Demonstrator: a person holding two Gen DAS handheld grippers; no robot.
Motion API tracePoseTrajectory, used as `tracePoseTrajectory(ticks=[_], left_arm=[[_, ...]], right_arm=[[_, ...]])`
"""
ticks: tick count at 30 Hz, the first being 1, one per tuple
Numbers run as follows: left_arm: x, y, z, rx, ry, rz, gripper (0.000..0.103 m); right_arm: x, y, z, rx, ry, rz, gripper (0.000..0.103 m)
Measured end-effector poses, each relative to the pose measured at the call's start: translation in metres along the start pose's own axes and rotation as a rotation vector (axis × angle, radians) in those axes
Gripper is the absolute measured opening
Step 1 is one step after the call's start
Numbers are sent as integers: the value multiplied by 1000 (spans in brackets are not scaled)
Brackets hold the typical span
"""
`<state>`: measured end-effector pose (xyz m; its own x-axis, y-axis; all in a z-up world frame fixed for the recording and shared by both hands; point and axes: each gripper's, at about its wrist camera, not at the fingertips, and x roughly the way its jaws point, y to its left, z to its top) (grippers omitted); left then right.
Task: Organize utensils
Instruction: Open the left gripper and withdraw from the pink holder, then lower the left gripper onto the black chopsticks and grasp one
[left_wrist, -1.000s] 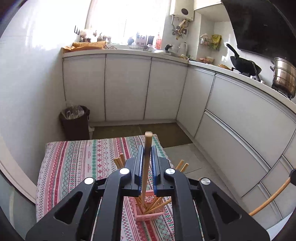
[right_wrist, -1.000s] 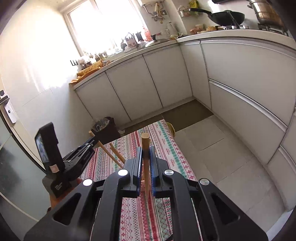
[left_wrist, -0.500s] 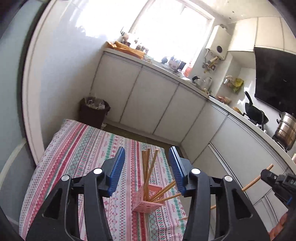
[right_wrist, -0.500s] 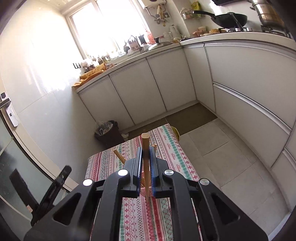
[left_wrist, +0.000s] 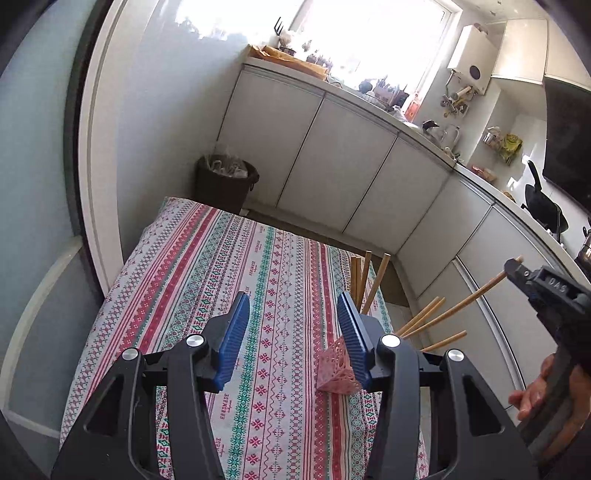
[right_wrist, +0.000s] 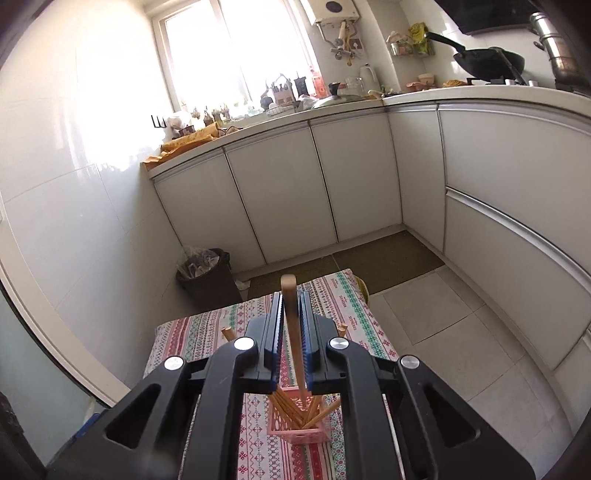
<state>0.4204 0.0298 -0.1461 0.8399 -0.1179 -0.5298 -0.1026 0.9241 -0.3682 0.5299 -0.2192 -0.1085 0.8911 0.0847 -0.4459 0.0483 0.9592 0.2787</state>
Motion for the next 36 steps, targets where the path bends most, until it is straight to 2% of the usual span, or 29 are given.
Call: tracePoseTrajectory(ticks=[2,5,6,8,11,13,17,22,25,28,30,32,35,36], left_arm=[[-1,3,1,-4,0,2,47],[1,1,0,0,11,-3,49],[2,0,-1,4,19,-9,53],[5,-5,-4,23,44,-24,61],[13,-20,-12,85,106,-57,70],[21,-33,-21,153,166,-79,77],[34,-60,-48,271,273,-141,82],[46,-97,-91,450,392,-190,90],[54,-121,-123,572,498,-241,91],[63,-142,-163,698,581,-235,91],[72,-151,-187,749,646,-239,91],[82,-156,-207,778,722,-250,88],[103,-157,-237,805,874,-222,74],[110,-157,-246,815,926,-204,64]], right_arm=[[9,-1,-7,3,3,-4,56],[3,-8,-11,42,-27,1,71],[-2,-10,-11,50,-34,-5,76],[-16,-18,-12,68,-66,-12,92],[-45,-34,-17,96,-108,-11,96],[-61,-49,-26,102,-88,-9,96],[-85,-89,-63,116,5,-55,96],[-109,-152,-131,182,160,-185,96],[-127,-187,-169,245,222,-259,96],[-138,-221,-195,341,270,-335,96],[-140,-239,-197,409,267,-319,96],[-141,-252,-198,441,257,-354,96],[-131,-267,-204,528,323,-322,96],[-128,-269,-205,538,338,-315,96]])
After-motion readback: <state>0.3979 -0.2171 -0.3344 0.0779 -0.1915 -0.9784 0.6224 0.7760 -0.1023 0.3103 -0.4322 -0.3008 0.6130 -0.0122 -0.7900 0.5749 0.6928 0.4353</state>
